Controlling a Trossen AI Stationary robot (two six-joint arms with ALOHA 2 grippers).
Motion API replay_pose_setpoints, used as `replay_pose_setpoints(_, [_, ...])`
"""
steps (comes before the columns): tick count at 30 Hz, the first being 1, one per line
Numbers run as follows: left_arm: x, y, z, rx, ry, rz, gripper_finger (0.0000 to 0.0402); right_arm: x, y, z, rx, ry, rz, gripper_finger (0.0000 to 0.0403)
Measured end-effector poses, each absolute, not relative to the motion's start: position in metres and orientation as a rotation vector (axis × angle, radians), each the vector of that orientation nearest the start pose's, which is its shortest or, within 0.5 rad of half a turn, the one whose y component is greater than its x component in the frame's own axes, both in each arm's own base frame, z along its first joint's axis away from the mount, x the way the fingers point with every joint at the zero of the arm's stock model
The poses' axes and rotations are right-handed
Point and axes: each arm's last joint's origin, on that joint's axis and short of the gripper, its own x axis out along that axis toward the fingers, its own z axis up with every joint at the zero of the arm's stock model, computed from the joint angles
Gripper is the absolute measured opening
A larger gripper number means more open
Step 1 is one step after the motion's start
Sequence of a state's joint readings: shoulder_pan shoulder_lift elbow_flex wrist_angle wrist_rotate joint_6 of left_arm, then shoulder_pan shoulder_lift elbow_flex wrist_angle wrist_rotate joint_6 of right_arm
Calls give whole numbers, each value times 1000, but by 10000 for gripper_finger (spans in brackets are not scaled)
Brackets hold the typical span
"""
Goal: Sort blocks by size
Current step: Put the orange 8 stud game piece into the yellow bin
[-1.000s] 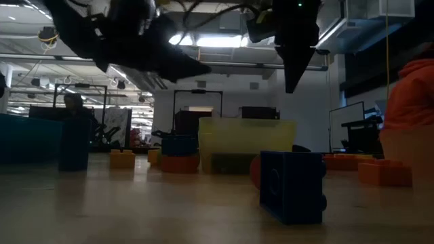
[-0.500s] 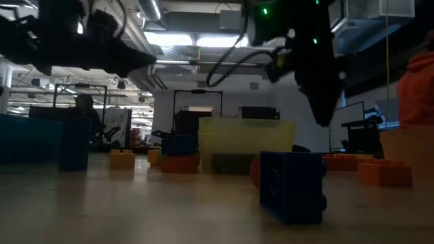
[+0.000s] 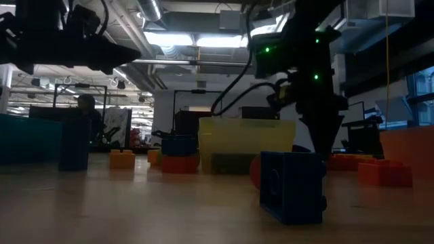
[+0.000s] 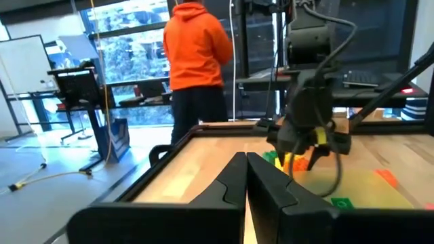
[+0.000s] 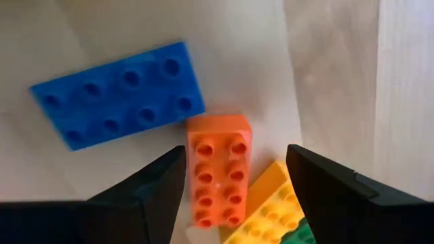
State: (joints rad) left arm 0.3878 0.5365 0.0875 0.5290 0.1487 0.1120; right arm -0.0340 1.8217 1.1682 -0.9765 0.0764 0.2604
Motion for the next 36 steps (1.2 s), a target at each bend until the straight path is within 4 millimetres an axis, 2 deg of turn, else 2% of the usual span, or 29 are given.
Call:
replay_pose_setpoints(4, [127, 47, 193, 129, -52, 242, 1, 307, -20, 154, 216, 1619, -234, 255])
replay_pose_setpoints(7, [127, 47, 193, 127, -49, 242, 1, 304, -22, 150, 257, 1624, -188, 236])
replay_pose_setpoints(13, [127, 47, 193, 128, -51, 242, 1, 306, -21, 149, 262, 1598, -176, 142])
replay_pose_setpoints(18, [127, 47, 193, 128, -51, 242, 1, 312, -22, 154, 247, 1568, -188, 139])
replay_pose_setpoints(23, [127, 47, 193, 128, -51, 242, 1, 323, -23, 178, 229, 1560, -170, 139])
replay_pose_setpoints(29, [127, 47, 193, 129, -51, 242, 1, 332, -23, 220, 224, 1574, -170, 142])
replay_pose_setpoints(33, [127, 47, 193, 129, -51, 242, 1, 345, -23, 243, 234, 1475, -149, 147])
replay_pose_setpoints(36, [127, 47, 193, 129, -51, 242, 1, 356, -24, 252, 237, 1362, -133, 146])
